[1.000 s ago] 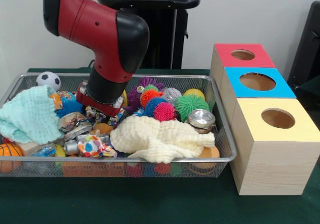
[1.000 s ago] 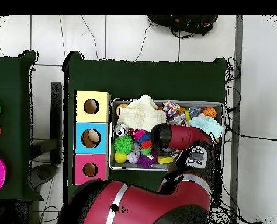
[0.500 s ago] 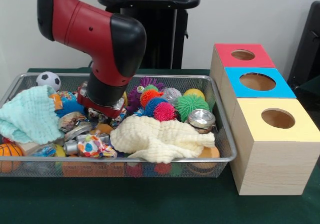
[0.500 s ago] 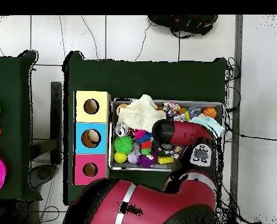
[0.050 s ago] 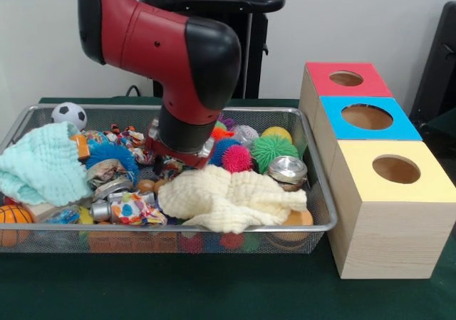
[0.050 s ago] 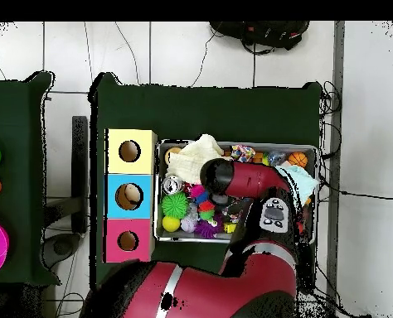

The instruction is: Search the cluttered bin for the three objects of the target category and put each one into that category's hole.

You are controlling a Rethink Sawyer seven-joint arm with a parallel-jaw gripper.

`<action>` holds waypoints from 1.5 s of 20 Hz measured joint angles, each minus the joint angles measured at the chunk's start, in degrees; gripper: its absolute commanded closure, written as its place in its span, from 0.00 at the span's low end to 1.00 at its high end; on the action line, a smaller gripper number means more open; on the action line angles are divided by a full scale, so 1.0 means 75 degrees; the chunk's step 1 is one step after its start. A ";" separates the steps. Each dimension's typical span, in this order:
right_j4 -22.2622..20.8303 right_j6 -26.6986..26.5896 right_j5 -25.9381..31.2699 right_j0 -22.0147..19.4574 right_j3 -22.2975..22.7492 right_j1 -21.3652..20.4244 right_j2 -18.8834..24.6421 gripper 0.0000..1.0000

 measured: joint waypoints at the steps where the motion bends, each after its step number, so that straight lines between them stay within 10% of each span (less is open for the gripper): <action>1: 0.0017 0.0000 0.0126 0.0032 -0.0044 -0.0009 0.0004 0.00; 30: 0.0038 0.0000 0.0847 -0.0625 -0.0560 0.0024 0.0712 0.00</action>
